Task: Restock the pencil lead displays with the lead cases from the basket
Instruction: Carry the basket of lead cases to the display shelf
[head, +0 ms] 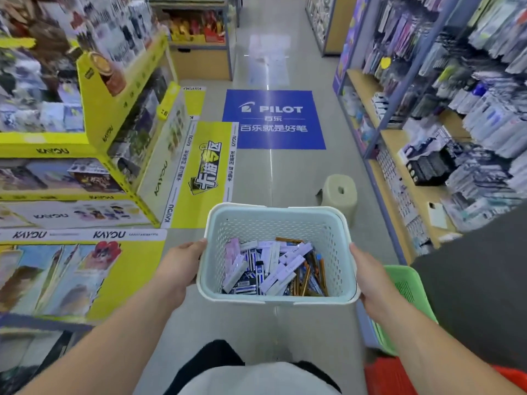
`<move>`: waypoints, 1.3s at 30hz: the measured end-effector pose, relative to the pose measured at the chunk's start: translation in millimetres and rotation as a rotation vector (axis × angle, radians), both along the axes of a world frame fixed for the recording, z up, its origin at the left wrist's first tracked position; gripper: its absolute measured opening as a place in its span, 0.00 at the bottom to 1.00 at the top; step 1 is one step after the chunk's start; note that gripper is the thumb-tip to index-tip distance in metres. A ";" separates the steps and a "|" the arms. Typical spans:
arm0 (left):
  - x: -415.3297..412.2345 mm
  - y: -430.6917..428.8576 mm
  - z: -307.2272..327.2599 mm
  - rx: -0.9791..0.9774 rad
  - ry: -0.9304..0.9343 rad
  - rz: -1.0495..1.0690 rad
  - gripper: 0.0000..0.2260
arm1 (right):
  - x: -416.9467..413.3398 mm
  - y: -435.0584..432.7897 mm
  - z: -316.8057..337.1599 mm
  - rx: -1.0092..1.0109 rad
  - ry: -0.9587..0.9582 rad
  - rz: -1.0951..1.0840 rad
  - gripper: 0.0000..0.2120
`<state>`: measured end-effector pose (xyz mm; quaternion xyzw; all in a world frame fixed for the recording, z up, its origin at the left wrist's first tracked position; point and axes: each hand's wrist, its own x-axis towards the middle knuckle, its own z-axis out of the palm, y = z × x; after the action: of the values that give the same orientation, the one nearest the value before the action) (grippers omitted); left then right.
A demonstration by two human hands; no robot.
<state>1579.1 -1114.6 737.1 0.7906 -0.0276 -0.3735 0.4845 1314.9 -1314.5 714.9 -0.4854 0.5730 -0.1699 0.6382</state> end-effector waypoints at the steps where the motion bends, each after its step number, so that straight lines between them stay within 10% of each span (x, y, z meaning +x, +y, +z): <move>1: 12.6 -22.9 3.7 -0.005 -0.005 0.004 0.11 | 13.1 -21.9 4.3 -0.003 0.003 -0.006 0.16; 21: 282.6 -505.7 -12.1 0.045 -0.010 -0.616 0.13 | 204.1 -333.4 -5.9 0.048 0.093 -0.541 0.17; 39: 157.7 -889.3 -22.4 0.095 -0.114 -1.011 0.13 | 114.7 -585.4 -34.6 0.230 0.033 -0.987 0.20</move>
<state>1736.8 -2004.0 714.6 0.7188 -0.4161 -0.5182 0.2044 1429.6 -1899.8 680.3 -0.0861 0.7591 -0.3792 0.5221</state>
